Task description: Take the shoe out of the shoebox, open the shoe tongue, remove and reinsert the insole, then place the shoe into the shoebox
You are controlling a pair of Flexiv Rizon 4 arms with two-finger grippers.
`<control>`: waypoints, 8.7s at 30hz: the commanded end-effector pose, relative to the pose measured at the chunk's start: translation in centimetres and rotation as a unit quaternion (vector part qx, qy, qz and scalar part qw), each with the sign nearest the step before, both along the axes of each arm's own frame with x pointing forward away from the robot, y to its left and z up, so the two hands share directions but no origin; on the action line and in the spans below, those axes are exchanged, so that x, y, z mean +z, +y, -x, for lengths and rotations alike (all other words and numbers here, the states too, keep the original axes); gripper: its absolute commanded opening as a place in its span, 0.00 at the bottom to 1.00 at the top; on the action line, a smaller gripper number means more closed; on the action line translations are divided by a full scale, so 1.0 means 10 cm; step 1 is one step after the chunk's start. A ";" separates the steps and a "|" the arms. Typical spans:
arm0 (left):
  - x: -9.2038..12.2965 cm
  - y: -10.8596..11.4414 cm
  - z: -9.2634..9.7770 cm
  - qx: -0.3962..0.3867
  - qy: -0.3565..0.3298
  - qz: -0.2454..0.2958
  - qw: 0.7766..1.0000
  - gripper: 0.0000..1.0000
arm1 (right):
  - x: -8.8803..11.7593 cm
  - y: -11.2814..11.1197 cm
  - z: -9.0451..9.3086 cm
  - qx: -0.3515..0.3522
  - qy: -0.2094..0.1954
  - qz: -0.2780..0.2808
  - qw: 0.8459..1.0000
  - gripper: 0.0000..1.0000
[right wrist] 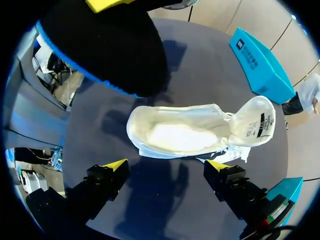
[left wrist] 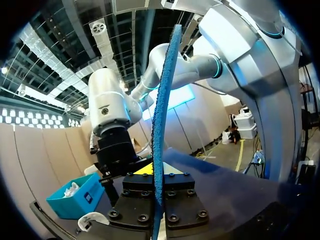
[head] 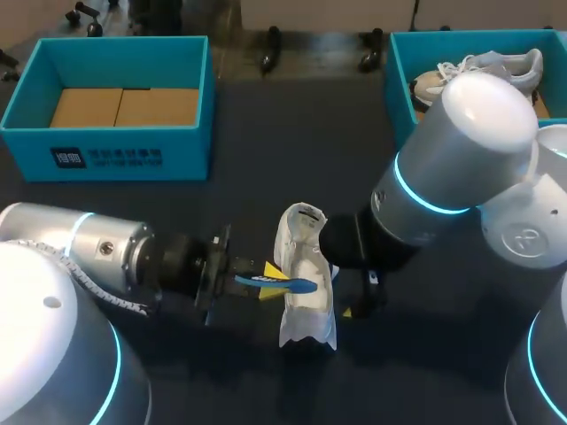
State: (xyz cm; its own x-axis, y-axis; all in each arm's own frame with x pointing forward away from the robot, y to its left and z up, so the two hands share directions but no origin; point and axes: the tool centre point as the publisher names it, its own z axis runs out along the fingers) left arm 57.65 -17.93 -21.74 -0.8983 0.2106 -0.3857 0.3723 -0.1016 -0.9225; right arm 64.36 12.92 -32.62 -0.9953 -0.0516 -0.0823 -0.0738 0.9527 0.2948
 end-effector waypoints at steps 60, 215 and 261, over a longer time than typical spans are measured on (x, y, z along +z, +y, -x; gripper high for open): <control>-0.32 -0.14 -0.01 0.003 0.004 0.028 1.000 0.00 | -0.12 0.07 0.00 0.006 -0.005 0.002 1.000 1.00; -1.00 -0.38 -0.66 0.110 -0.006 -0.034 0.993 0.22 | -0.12 0.07 0.00 0.006 -0.005 0.002 1.000 1.00; -0.94 -0.47 -0.42 0.150 -0.067 -0.101 0.981 0.00 | -0.28 -0.12 -0.05 -0.003 0.017 0.020 1.000 1.00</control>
